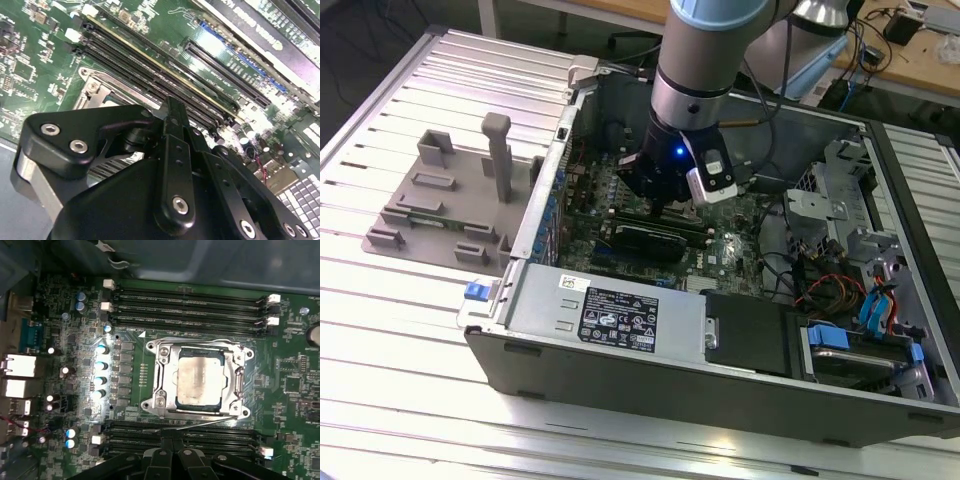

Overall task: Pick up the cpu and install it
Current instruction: 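Install the second cpu locking lever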

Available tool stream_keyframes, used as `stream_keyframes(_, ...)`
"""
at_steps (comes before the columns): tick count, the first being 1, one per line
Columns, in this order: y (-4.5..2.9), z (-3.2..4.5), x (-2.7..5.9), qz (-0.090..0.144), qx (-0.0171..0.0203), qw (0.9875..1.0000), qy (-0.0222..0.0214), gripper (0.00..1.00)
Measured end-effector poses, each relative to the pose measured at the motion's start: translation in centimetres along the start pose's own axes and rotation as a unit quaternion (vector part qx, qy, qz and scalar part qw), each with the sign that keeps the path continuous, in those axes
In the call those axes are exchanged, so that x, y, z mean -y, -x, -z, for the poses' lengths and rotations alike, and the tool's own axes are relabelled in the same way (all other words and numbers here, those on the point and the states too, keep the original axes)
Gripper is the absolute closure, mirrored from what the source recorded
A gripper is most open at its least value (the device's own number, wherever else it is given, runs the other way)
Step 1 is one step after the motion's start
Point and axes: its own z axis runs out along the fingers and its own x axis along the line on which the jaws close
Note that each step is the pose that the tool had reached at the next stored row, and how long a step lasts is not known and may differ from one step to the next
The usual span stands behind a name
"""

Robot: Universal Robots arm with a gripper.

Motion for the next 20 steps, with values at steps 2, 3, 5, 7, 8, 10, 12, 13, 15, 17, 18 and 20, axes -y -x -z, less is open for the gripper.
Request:
stream_keyframes(2,-0.07,0.0,-0.01,0.0,0.008,1.0,0.0046,0.89)
stream_keyframes(3,-0.16,0.0,-0.01,0.0,0.0123,0.9999,0.0066,0.89)
stream_keyframes(5,-0.48,0.0,-0.03,0.001,0.0228,0.9997,0.0109,0.89)
stream_keyframes(7,-0.8,-0.02,-0.06,0.001,0.0288,0.9995,0.0127,0.89)
stream_keyframes(8,-1.03,-0.02,-0.07,0.001,0.0306,0.9995,0.0127,0.89)
stream_keyframes(10,-1.74,-0.01,-0.12,0.001,0.0333,0.9994,0.0126,0.89)
stream_keyframes(12,-1.76,-0.01,-0.12,0.001,0.0336,0.9994,0.0126,0.89)
stream_keyframes(13,-1.77,-0.01,-0.12,0.001,0.0333,0.9994,0.0129,0.89)
stream_keyframes(15,-1.74,-0.05,0.07,-0.001,0.0168,0.9995,0.025,0.89)
stream_keyframes(17,-1.74,-0.04,0.16,-0.001,0.0164,0.9995,0.027,0.89)
stream_keyframes(18,-1.74,-0.05,0.18,-0.001,0.0164,0.9995,0.0273,0.89)
stream_keyframes(20,-1.75,-0.04,0.25,-0.001,0.0164,0.9995,0.0274,0.89)
